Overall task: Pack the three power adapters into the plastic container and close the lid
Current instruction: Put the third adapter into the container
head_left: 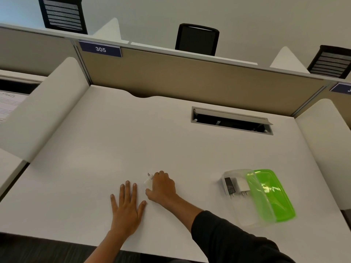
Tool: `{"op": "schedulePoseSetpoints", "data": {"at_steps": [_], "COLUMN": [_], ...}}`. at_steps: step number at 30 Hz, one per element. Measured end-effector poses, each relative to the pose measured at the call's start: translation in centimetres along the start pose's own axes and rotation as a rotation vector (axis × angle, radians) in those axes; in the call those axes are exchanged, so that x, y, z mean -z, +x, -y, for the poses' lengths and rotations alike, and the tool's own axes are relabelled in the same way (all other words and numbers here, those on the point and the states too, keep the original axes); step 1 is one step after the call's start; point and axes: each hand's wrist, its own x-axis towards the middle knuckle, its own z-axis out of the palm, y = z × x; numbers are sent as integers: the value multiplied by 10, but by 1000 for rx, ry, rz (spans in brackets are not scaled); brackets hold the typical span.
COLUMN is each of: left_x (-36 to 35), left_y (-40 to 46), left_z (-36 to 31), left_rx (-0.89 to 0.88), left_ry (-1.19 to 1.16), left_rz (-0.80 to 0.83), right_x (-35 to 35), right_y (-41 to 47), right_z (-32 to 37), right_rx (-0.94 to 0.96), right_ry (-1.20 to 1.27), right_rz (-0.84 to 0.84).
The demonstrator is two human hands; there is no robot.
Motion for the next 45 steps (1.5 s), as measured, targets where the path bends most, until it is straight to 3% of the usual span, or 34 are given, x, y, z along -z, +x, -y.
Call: {"op": "schedulePoseSetpoints", "data": {"at_steps": [11,18,26,30,35,45], "left_x": [-2,-4,-7,-7,-10,-4], "left_y": [1,1,2,3,5,4], "left_z": [1,3,2,2,4,2], "left_rx": [-7,-7,-1,3,13,18], "left_ry": [-9,-2,16,9,2,-18], "left_rz": [-26,-46,-55,-43,-35,-5], "right_x": [45,101,141,139,124,112], "right_y": [-8,-42,-102,-127,-144,-148], "right_z": [-46,-115,-213,-254,-287,-293], "right_rx": [-42,-142,-310,-357,-319,-181], "right_ry": [130,207,124,5,-162,-388], "right_rz": [-143,-288,-405,-348,-161,66]}}
